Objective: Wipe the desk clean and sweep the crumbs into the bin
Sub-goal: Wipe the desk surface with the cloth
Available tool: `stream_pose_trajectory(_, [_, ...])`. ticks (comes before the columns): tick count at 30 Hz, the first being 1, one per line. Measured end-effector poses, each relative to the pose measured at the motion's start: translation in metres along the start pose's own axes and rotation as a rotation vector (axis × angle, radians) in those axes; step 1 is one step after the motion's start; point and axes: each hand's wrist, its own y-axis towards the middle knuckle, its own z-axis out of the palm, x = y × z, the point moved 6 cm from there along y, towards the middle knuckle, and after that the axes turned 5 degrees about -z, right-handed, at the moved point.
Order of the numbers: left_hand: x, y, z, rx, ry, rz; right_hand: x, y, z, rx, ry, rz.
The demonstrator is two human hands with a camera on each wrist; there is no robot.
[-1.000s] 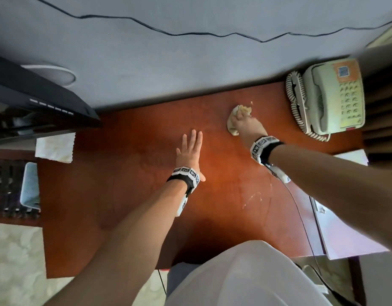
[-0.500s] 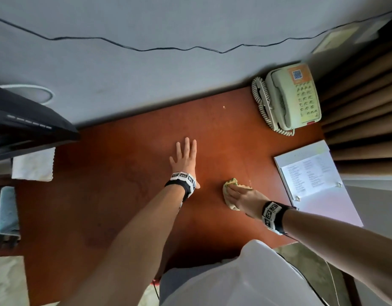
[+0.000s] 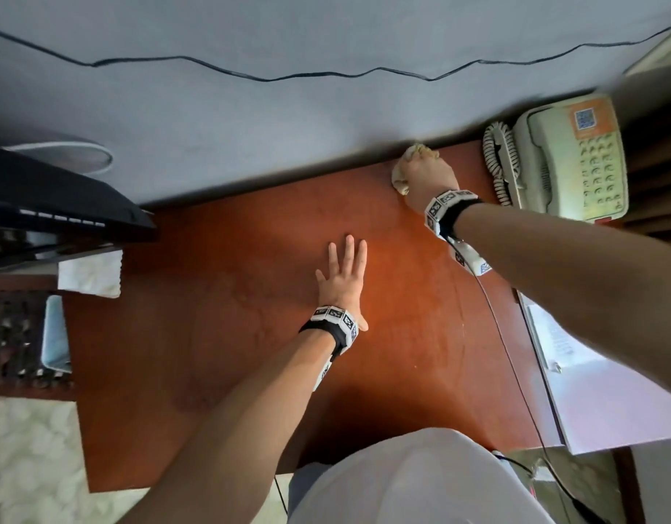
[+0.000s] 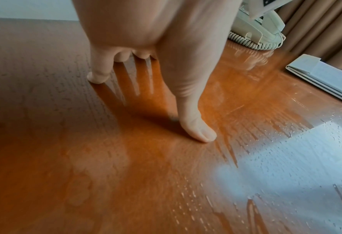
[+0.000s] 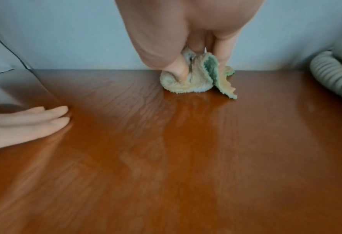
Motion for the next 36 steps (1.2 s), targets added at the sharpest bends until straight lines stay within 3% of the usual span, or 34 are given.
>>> stream_pose_trajectory(6, [0.001,-0.004,-0.002,0.005,-0.008,-0.010,-0.021,-0.022,0.016,0.009,-0.001,0.078])
stream_pose_trajectory(9, [0.000,-0.006,-0.005,0.034,0.015,-0.021,-0.027,-0.088,0.051,0.089,-0.063,0.062])
stream_pose_trajectory(14, [-0.013,-0.017,-0.013,0.076,0.085,-0.060,-0.025,-0.201,0.120,0.152,-0.197,-0.119])
stream_pose_trajectory(19, [-0.040,-0.027,-0.010,0.037,0.084,0.042,-0.019,-0.290,0.177,0.181,-0.224,-0.280])
stream_pose_trajectory(23, [-0.050,-0.019,-0.019,0.014,0.102,0.074,-0.011,-0.330,0.196,0.203,-0.120,-0.254])
stream_pose_trajectory(28, [-0.043,0.005,-0.031,0.033,0.172,0.035,-0.011,-0.286,0.140,0.153,0.005,-0.078])
stream_pose_trajectory(33, [-0.047,0.013,-0.023,0.016,0.214,0.039,-0.052,-0.162,0.097,0.074,0.072,0.099])
stream_pose_trajectory(36, [-0.047,0.015,-0.022,0.027,0.196,0.049,-0.066,-0.092,0.048,-0.048,0.124,0.168])
